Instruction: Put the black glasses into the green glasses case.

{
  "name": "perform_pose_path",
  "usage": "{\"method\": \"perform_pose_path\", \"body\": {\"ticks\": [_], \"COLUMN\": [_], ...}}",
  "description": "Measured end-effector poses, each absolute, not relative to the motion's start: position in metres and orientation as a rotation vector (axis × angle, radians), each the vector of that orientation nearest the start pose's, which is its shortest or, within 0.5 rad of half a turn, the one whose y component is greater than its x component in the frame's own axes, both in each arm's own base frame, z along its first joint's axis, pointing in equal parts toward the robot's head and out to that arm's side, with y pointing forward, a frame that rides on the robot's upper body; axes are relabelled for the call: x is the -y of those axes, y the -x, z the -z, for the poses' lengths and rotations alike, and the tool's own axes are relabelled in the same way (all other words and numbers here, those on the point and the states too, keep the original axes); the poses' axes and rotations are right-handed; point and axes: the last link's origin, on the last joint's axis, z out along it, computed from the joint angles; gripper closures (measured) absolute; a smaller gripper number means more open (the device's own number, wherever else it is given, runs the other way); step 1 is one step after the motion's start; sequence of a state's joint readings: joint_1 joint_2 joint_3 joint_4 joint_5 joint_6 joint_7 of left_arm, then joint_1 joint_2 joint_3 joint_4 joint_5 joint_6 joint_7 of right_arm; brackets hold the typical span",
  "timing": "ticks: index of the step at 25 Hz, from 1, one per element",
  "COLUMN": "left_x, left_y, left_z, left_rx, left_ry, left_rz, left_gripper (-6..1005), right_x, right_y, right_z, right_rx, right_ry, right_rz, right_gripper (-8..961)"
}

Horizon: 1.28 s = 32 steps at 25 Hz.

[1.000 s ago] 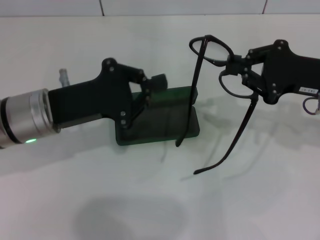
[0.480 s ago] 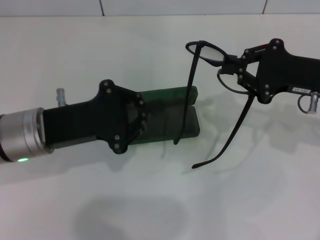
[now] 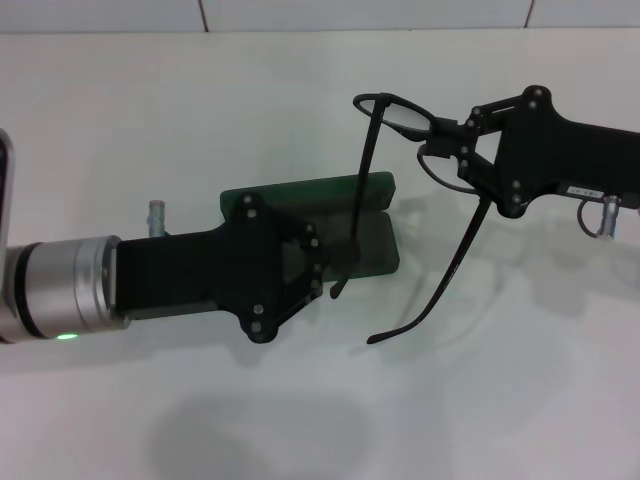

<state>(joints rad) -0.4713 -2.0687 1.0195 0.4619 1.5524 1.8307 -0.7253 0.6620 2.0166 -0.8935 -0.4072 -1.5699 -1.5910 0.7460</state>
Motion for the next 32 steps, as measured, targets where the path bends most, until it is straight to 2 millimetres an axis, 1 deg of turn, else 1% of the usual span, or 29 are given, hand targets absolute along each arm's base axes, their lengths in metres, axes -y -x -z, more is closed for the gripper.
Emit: {"method": "perform_pose_path", "body": {"ticks": [3, 7, 8, 10, 13, 18, 32], "left_x": [-0.274, -0.277, -0.277, -0.279, -0.280, -0.278, -0.281], "left_y": [0.226, 0.226, 0.226, 0.225, 0.223, 0.218, 0.210], "left_z": [0.025, 0.027, 0.027, 0.029, 0.029, 0.028, 0.031], "left_rx": [-0.168, -0.087, -0.087, -0.014, 0.018, 0.017, 0.020], "left_ry": [2.722, 2.754, 2.754, 2.787, 2.807, 2.843, 2.877], "left_rz": [1.205, 1.193, 1.193, 1.191, 1.200, 1.230, 1.245], "left_gripper": [979, 978, 978, 978, 977, 977, 975], "right_x": [-0.354, -0.352, -0.352, -0.354, -0.357, -0.360, -0.353], "right_y": [-0.201, -0.197, -0.196, -0.194, -0.190, -0.184, -0.177], "right_z": [0.005, 0.004, 0.003, 0.001, -0.004, -0.007, -0.010], "right_rx": [0.258, 0.362, 0.392, 0.431, 0.479, 0.536, 0.613], "right_ry": [2.587, 2.560, 2.545, 2.517, 2.485, 2.483, 2.507], "right_rz": [-0.975, -0.979, -0.979, -0.979, -0.979, -0.973, -1.029], "right_gripper": [895, 896, 896, 896, 896, 896, 896]}}
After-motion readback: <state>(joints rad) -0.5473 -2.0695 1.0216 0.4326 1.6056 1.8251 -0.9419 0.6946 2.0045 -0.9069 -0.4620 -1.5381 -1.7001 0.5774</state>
